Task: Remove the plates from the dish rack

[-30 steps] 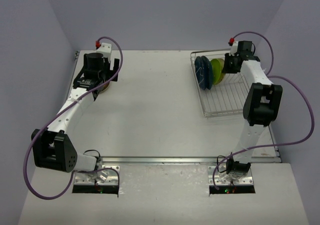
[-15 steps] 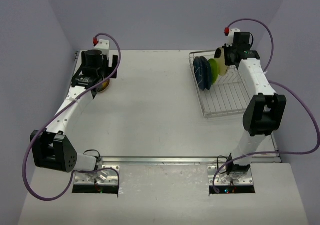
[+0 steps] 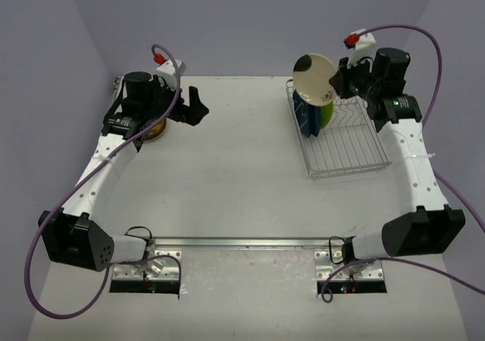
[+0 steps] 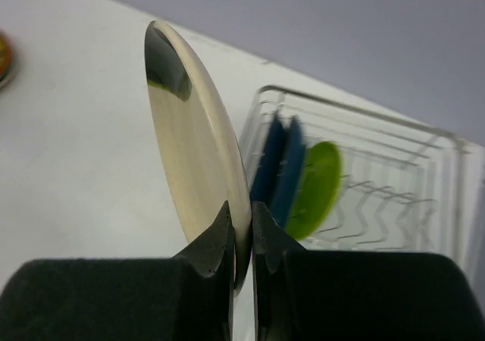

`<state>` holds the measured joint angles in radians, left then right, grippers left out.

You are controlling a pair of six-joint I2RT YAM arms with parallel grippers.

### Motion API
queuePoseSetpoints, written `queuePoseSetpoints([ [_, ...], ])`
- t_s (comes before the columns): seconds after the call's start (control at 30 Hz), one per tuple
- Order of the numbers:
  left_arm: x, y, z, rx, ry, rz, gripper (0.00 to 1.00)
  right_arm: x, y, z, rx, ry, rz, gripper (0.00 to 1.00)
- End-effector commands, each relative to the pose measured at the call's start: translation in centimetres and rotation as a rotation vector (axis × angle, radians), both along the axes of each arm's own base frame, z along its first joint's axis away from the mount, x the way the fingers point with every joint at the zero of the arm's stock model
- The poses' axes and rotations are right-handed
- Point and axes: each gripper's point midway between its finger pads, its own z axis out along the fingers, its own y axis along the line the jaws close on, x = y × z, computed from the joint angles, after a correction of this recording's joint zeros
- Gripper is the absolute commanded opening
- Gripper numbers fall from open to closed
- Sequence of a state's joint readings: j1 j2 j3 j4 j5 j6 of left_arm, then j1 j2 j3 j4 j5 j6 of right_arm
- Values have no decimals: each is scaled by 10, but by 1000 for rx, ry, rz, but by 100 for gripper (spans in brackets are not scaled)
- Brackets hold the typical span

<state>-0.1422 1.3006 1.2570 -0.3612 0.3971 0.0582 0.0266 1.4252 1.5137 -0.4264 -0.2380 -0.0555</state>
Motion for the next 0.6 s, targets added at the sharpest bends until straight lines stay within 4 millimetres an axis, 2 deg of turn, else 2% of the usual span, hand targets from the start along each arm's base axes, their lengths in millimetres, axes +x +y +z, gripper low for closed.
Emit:
queuePoseSetpoints([
  [0.0, -38, -58, 48, -145, -67, -296, 90, -53, 101, -26, 269, 139, 417, 0],
  [0.1, -46, -72, 42, -141, -45, -338, 84, -76, 136, -40, 329, 208, 523, 0],
  [0.17, -50, -80, 33, -126, -22, -365, 81, -83, 150, -42, 346, 226, 557, 0],
  [0.4, -64, -100, 2, -67, 33, -443, 73, -85, 182, -41, 383, 267, 619, 0],
  [0.53, -58, -102, -7, -76, 72, -423, 58, -93, 199, -38, 435, 311, 684, 0],
  [0.57, -57, -103, -8, -88, 85, -415, 51, -95, 202, -38, 437, 315, 696, 0],
])
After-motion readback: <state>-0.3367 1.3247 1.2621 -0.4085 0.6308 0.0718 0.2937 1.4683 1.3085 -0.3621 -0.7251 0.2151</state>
